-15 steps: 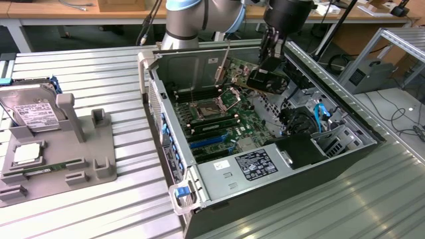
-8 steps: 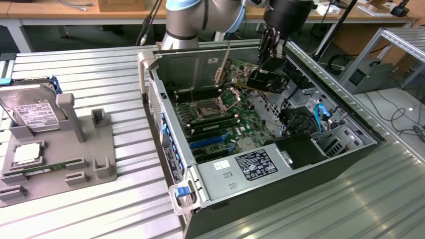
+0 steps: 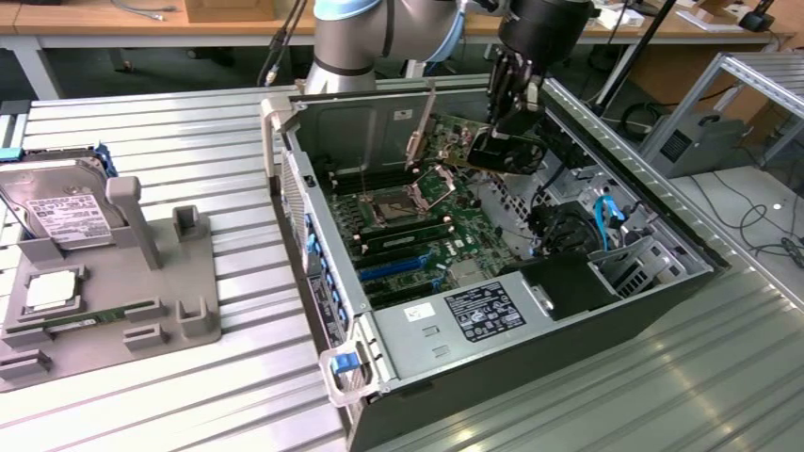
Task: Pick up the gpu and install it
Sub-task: 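Insert the gpu into the slot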
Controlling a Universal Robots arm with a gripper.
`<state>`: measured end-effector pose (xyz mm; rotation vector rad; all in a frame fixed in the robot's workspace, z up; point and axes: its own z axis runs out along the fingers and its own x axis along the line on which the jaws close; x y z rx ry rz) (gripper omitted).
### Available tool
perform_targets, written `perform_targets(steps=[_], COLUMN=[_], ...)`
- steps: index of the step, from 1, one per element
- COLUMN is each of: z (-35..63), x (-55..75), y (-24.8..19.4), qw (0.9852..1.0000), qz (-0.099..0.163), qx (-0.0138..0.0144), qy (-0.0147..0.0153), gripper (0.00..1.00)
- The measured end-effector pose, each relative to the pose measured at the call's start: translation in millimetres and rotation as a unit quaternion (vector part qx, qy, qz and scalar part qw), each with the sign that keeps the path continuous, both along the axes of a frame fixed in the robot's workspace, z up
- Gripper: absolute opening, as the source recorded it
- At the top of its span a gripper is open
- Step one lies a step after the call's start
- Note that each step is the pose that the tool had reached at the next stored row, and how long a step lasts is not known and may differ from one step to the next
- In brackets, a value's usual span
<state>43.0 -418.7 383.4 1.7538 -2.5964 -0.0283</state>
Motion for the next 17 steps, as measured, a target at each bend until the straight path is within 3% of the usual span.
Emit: perform_targets(steps=[8,17], z=[-0.1,-0.2], x=[0.0,0.0], y=[0.0,0.0], qw=[0.9991,0.9959], qz=[0.043,0.090], qx=[0.0000,0.0000], qy=[0.0000,0.0000], gripper=[0.27,0.27])
